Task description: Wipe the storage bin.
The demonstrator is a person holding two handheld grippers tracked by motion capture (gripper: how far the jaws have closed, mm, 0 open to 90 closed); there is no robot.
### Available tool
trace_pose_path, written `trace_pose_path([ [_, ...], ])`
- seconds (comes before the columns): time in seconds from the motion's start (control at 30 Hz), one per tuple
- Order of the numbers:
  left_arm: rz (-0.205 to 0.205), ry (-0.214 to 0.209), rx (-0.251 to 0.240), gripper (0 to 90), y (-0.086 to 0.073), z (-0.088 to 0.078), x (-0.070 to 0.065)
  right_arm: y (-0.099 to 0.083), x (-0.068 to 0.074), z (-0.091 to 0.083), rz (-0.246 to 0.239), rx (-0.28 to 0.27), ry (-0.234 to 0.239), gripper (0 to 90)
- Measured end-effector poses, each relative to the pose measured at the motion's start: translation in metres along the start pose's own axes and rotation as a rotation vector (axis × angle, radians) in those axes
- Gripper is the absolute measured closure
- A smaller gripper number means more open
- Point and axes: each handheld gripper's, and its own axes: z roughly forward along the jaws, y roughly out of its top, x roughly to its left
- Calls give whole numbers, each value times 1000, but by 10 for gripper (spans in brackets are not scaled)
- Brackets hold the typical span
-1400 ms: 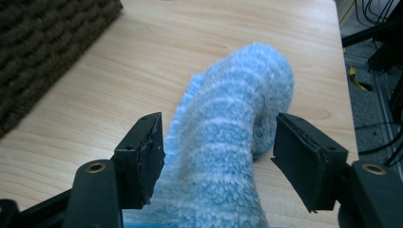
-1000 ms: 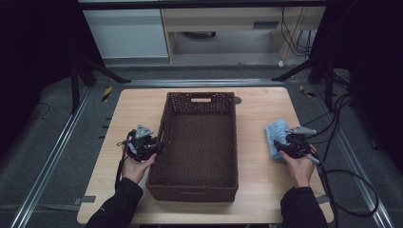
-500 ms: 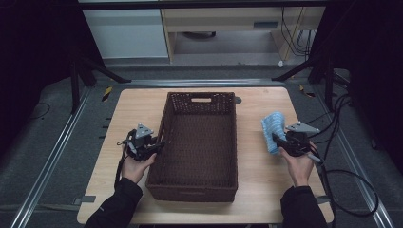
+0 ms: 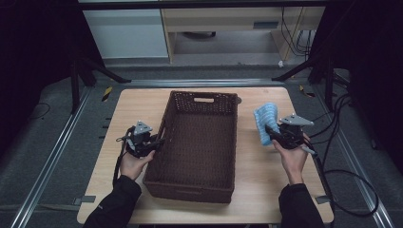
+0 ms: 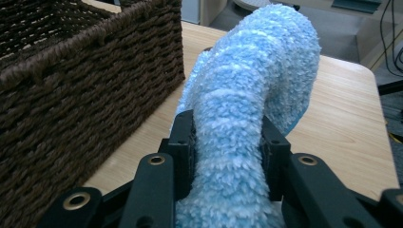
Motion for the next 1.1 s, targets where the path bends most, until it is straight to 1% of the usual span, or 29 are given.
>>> trace_pose_path([
  [0.07, 1, -2, 0, 681, 0, 0, 1, 1, 0, 2, -1, 3, 1, 660],
  [0.1, 1, -3, 1, 681, 1, 1, 1, 2, 2, 9, -4, 11, 1, 660],
  [0.3, 2, -8, -3, 682, 1, 2, 2, 9, 6, 30, -31, 28, 7, 662],
  [0.33, 2, -8, -3, 682, 1, 2, 2, 9, 6, 30, -31, 28, 7, 662],
  [0.37, 2, -5, -2, 682, 2, 2, 2, 11, 8, 40, -39, 35, 9, 662],
  [0.4, 2, -5, -2, 682, 2, 2, 2, 11, 8, 40, -39, 35, 9, 662],
  [0.43, 4, -4, -1, 682, 2, 3, 2, 12, 11, 49, -50, 46, 13, 662],
  [0.5, 6, -4, 1, 683, 2, 3, 2, 12, 12, 52, -57, 50, 14, 662],
  [0.53, 8, -2, 1, 683, 2, 3, 1, 11, 14, 60, -64, 66, 16, 663],
  [0.57, 8, -2, 1, 683, 2, 3, 1, 11, 14, 60, -64, 66, 16, 663],
  [0.6, 8, -1, 1, 683, 2, 2, 1, 10, 15, 65, -70, 74, 22, 664],
  [0.63, 8, -1, 1, 683, 2, 2, 1, 6, 18, 75, -78, 85, 26, 667],
  [0.67, 8, -1, 1, 683, 2, 2, 1, 6, 18, 75, -78, 85, 26, 667],
  [0.7, 7, 0, 1, 683, 2, 2, 1, 5, 19, 78, -84, 90, 28, 670],
  [0.73, 7, 0, 1, 683, 2, 2, 1, 3, 20, 82, -77, 102, 34, 672],
  [0.83, 8, 4, 4, 683, 2, 3, 0, -2, 25, 93, -95, 118, 62, 682],
  [0.87, 8, 4, 4, 683, 2, 3, 0, -2, 25, 93, -95, 118, 62, 682],
  [0.93, 10, 9, 6, 683, 3, 3, -1, -1, 26, 97, -94, 113, 85, 687],
  [0.97, 12, 12, 9, 683, 3, 3, -1, 0, 27, 97, -75, 98, 108, 690],
  [1.0, 12, 12, 9, 683, 3, 3, -1, 0, 27, 97, -75, 98, 108, 690],
  [1.03, 15, 13, 10, 683, 3, 3, -1, 3, 26, 96, -56, 65, 132, 695],
  [1.07, 15, 13, 10, 683, 3, 3, -1, 3, 26, 96, -56, 65, 132, 695],
  [1.1, 15, 12, 9, 683, 3, 3, -1, 8, 23, 92, -37, 33, 140, 697],
])
